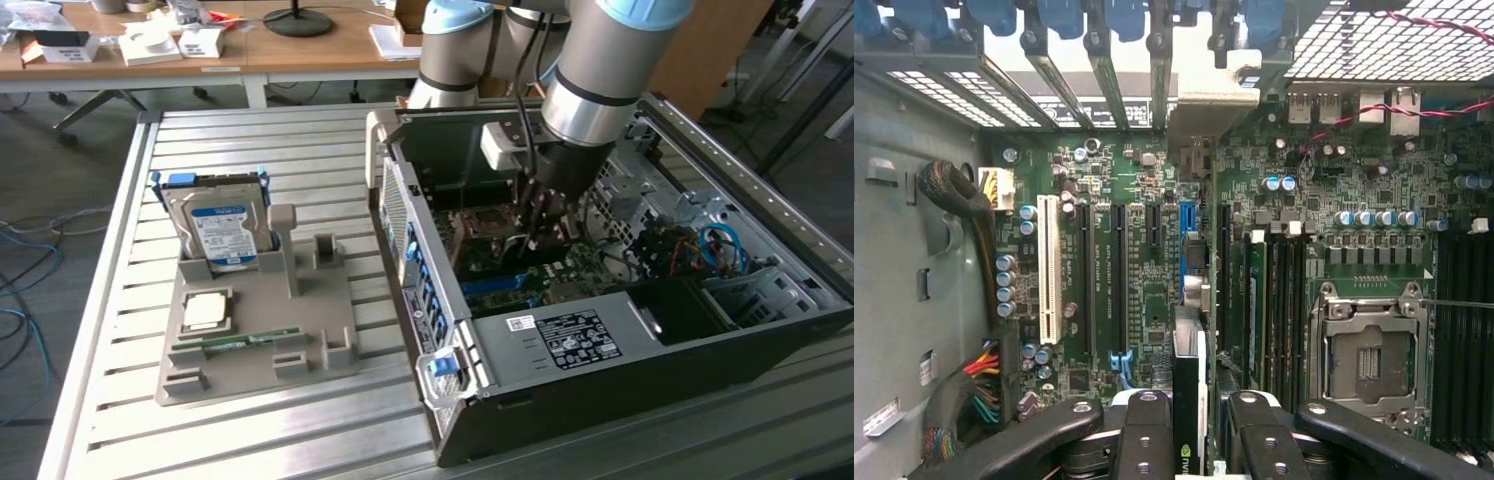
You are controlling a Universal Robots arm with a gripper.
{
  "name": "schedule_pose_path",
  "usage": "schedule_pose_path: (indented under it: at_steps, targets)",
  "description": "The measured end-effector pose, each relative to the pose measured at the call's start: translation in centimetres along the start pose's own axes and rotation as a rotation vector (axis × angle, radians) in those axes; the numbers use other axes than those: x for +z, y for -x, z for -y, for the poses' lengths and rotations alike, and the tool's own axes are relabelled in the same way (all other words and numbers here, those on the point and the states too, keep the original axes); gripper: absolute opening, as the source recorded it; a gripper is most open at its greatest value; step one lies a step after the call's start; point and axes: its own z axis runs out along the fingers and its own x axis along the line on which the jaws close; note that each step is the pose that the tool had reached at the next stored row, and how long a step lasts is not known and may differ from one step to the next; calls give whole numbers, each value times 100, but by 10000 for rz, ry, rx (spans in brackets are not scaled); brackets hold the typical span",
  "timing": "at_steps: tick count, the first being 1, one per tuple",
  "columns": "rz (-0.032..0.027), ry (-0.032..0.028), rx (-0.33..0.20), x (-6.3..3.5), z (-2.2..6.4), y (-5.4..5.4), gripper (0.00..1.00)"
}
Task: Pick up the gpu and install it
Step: 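Insert the gpu into the slot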
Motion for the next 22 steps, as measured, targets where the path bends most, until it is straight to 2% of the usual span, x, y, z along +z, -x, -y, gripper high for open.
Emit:
schedule_pose_path:
  at_steps: [22]
  targets:
    - [0,-5,-2,25,-100,-4,26]
